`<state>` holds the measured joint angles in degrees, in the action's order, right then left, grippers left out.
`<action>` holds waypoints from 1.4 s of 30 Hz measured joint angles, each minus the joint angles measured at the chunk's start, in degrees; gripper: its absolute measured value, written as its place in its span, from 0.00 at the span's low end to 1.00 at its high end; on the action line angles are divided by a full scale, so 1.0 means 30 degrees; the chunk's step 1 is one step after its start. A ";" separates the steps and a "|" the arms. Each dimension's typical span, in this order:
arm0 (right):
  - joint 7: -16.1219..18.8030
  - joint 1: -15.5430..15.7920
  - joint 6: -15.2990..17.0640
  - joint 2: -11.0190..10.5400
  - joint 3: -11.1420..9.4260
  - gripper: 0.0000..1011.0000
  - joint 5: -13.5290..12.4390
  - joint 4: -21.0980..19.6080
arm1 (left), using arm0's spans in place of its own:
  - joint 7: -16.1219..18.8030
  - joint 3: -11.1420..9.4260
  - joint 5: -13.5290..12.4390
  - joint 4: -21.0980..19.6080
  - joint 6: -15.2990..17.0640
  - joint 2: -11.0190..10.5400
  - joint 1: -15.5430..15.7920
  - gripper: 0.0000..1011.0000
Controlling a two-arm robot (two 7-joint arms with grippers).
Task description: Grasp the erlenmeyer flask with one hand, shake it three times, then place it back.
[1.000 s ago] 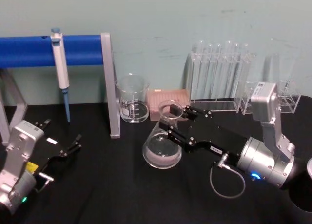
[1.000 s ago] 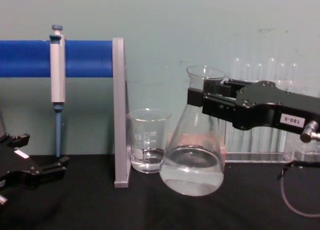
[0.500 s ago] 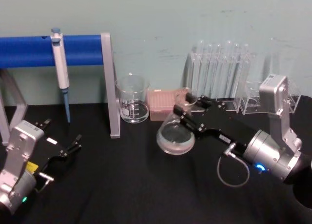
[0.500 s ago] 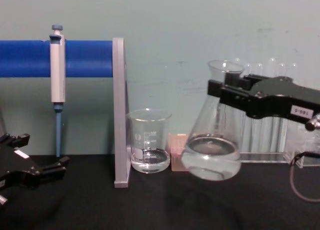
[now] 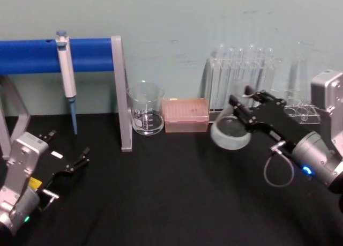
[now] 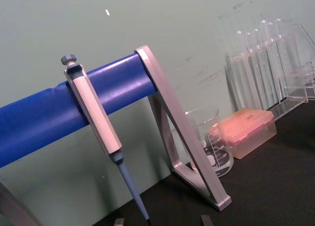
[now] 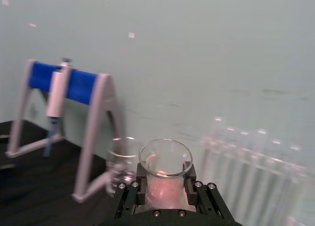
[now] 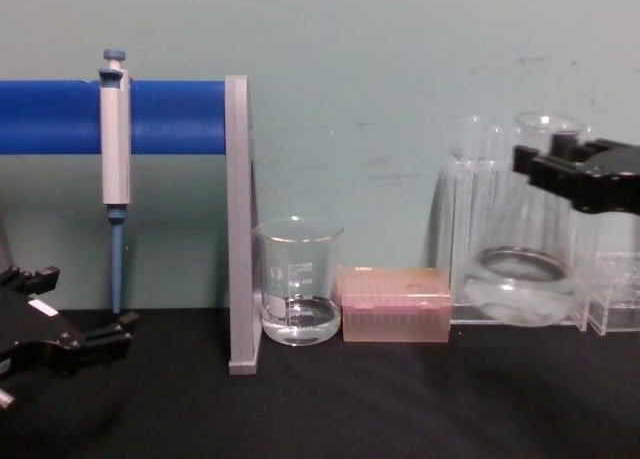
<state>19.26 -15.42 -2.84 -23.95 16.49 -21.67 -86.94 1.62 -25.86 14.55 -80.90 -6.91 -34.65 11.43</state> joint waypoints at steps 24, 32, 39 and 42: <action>-0.1794 0.0339 0.0557 0.0776 -0.2146 0.45 0.1482 0.0598 | 0.0000 0.0000 0.0000 -0.0001 -0.0001 0.0000 0.0001 0.99; -0.0872 0.0280 0.0589 0.1030 -0.2060 0.45 0.1563 0.0588 | 0.0000 0.0000 -0.0001 0.0000 0.0000 0.0000 0.0001 0.99; 0.0205 0.0200 0.0590 0.1090 -0.1553 0.45 0.1468 0.0347 | 0.0001 0.0000 0.0000 0.0000 -0.0001 0.0000 0.0002 0.99; 0.0706 0.0147 0.0580 0.1072 -0.1229 0.45 0.1296 0.0248 | 0.0000 0.0000 -0.0001 -0.0001 -0.0001 0.0001 0.0001 0.99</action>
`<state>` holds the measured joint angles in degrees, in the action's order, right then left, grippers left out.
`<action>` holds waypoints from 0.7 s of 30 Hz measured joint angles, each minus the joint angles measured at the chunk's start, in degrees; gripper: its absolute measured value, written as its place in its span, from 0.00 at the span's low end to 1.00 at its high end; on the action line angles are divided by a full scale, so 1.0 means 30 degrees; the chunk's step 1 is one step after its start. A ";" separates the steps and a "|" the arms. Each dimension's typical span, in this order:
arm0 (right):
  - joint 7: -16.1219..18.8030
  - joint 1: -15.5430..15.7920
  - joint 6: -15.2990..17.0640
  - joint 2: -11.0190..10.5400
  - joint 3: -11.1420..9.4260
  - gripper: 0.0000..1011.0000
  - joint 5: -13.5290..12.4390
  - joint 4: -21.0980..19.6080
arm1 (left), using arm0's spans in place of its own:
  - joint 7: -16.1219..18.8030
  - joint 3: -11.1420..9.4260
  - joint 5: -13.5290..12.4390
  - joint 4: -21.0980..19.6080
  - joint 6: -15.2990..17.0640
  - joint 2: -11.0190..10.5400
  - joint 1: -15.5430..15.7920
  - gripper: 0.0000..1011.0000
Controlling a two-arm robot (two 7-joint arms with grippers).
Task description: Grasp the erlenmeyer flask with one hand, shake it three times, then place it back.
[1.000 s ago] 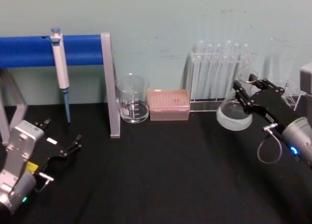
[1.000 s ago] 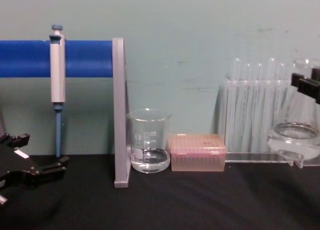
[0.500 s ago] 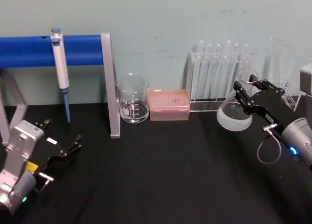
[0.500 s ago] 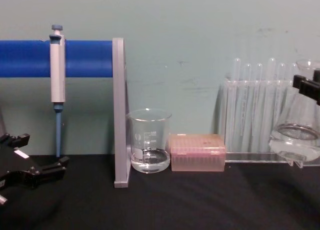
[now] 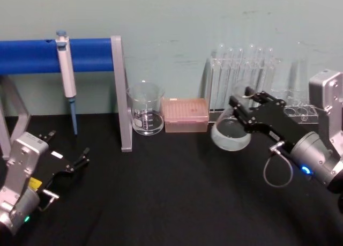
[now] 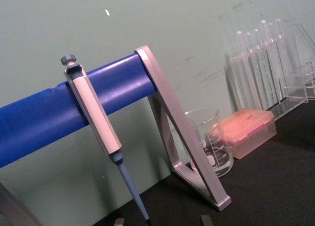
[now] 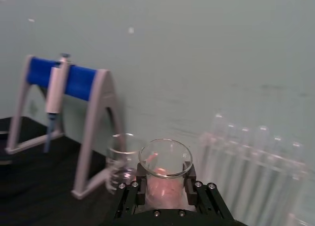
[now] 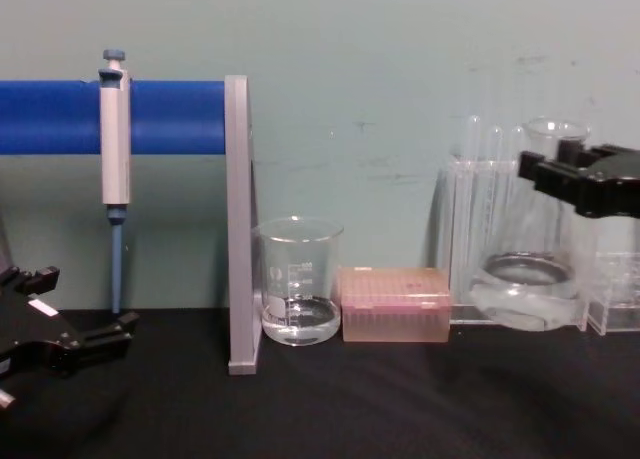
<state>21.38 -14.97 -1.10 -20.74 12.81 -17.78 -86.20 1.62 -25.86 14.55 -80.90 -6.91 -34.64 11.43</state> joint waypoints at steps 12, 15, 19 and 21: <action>0.2089 -0.0277 -0.0267 -0.0386 0.1570 0.45 -0.0986 -0.0459 | 0.0000 0.0000 0.0001 0.0001 0.0000 -0.0001 0.0001 0.99; 0.2505 -0.0332 -0.0333 -0.0527 0.1911 0.45 -0.1240 -0.0545 | 0.0000 0.0000 0.0002 0.0000 0.0001 -0.0001 0.0000 0.99; 0.2921 -0.0389 -0.0391 -0.0707 0.2254 0.45 -0.1522 -0.0630 | 0.0000 0.0000 0.0001 0.0000 0.0001 -0.0001 -0.0001 0.99; 0.3126 -0.0401 -0.0421 -0.0821 0.2432 0.45 -0.1684 -0.0687 | 0.0000 0.0001 0.0001 0.0000 0.0000 -0.0001 0.0000 0.99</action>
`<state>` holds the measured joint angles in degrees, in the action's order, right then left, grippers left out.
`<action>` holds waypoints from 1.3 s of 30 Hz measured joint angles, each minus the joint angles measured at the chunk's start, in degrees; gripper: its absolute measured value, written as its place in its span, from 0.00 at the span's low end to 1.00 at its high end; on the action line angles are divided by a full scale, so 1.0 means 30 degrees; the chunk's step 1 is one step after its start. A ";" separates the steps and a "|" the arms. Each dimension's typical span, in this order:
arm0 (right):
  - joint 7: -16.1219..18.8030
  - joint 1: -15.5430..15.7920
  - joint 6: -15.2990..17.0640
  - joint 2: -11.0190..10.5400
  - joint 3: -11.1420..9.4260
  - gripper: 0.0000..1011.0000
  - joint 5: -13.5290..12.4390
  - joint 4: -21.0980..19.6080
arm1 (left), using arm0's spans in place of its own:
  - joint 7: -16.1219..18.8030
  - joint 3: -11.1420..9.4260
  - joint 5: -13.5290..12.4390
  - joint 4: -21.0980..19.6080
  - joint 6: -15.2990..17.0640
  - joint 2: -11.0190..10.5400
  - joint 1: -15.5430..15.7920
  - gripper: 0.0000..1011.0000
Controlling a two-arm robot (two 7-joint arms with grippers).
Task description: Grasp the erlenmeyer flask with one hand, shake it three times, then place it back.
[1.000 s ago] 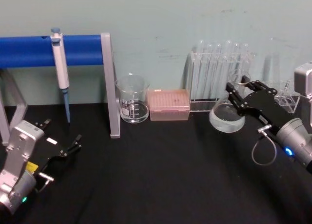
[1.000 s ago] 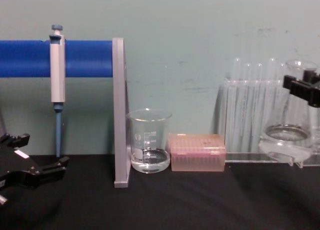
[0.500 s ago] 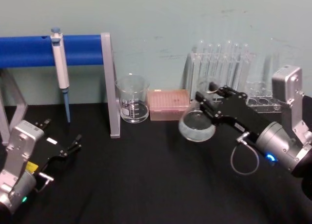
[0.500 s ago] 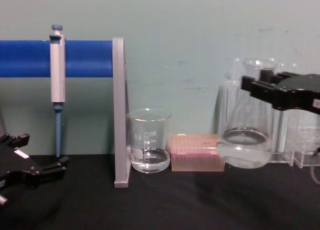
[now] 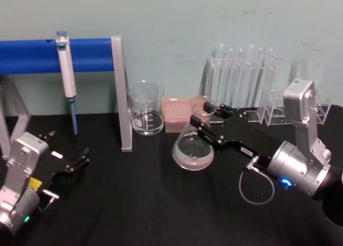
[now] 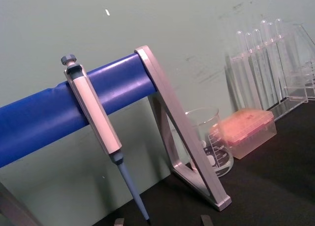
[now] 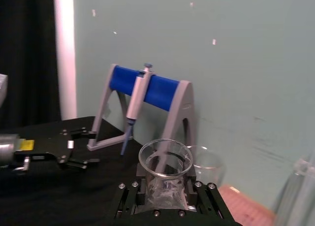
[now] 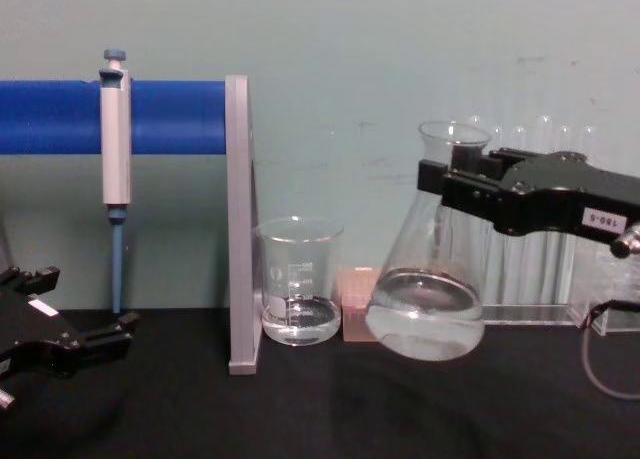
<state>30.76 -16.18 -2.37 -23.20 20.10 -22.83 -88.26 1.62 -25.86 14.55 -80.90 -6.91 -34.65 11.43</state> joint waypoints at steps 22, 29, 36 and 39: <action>0.0257 -0.0238 -0.0062 -0.0688 0.1022 0.45 -0.1167 -0.0154 | 0.0000 -0.0001 -0.0001 0.0001 0.0001 0.0000 0.0000 0.99; 0.0266 -0.0388 -0.0138 -0.0787 0.1182 0.45 -0.1340 0.0071 | 0.0001 0.0000 0.0000 0.0000 0.0000 0.0000 0.0000 0.99; 0.0358 -0.0573 -0.0238 -0.0873 0.1310 0.45 -0.1464 0.0424 | 0.0000 0.0000 0.0000 0.0000 0.0001 0.0000 0.0000 0.99; 0.0453 -0.0680 -0.0297 -0.0885 0.1347 0.45 -0.1545 0.0591 | 0.0000 -0.0001 0.0000 0.0000 0.0000 0.0001 0.0001 0.99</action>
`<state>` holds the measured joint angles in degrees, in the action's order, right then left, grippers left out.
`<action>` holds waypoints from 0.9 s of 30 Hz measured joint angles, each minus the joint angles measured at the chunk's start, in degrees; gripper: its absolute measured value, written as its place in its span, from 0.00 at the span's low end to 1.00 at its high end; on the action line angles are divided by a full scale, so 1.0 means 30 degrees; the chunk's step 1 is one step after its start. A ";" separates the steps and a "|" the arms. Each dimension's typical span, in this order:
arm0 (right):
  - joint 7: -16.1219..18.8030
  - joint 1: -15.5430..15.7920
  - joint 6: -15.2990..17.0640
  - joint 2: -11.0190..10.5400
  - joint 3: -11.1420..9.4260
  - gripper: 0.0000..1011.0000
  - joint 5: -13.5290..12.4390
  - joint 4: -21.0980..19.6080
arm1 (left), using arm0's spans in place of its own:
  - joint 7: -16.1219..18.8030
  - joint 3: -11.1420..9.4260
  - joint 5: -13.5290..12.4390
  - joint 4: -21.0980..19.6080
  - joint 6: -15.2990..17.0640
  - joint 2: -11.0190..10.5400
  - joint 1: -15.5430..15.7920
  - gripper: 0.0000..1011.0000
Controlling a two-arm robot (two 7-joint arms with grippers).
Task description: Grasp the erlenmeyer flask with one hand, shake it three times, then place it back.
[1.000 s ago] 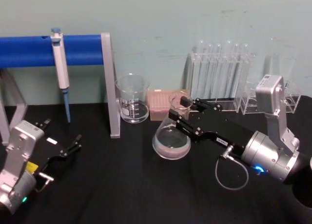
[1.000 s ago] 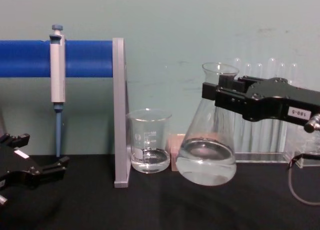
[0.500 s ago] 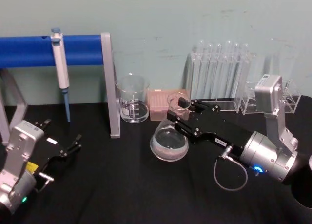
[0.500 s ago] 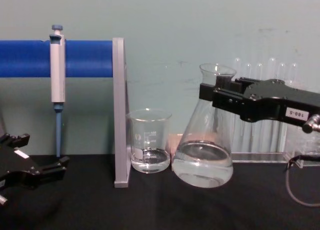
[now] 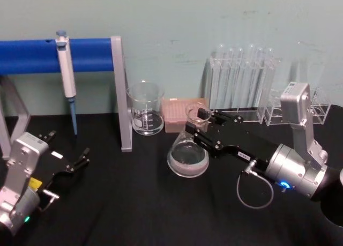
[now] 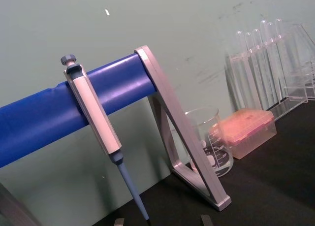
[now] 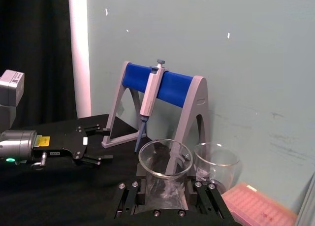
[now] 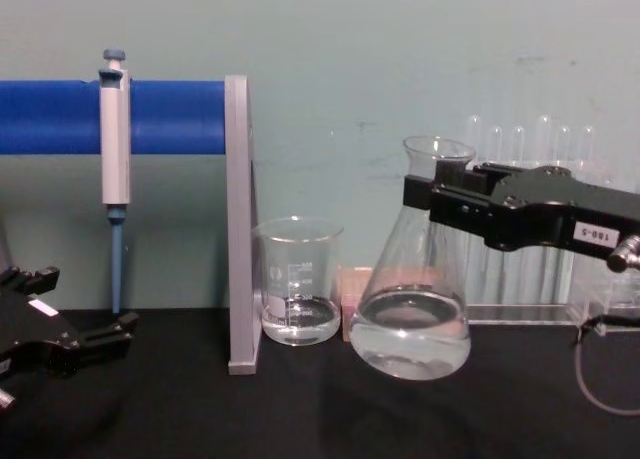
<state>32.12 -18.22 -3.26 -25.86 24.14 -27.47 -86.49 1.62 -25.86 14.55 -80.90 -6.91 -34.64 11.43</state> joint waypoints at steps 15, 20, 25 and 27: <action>0.0538 -0.0697 -0.0549 0.0032 0.0319 0.45 0.0001 0.1217 | 0.0000 0.0000 0.0000 0.0000 0.0001 -0.0001 -0.0002 0.99; 0.0742 -0.0924 -0.0860 0.0097 0.0445 0.45 0.0155 0.1823 | 0.0001 0.0001 0.0000 0.0000 0.0001 -0.0001 -0.0001 0.99; 0.0994 -0.1129 -0.1113 0.0200 0.0587 0.45 0.0283 0.2465 | 0.0000 0.0000 0.0000 0.0000 0.0001 -0.0001 -0.0001 0.99; 0.1145 -0.1215 -0.1205 0.0244 0.0645 0.45 0.0297 0.2723 | 0.0000 0.0001 0.0000 0.0001 0.0000 -0.0001 -0.0001 0.99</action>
<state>35.55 -21.86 -6.87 -25.13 26.08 -26.58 -78.32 1.62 -25.86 14.55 -80.90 -6.91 -34.65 11.43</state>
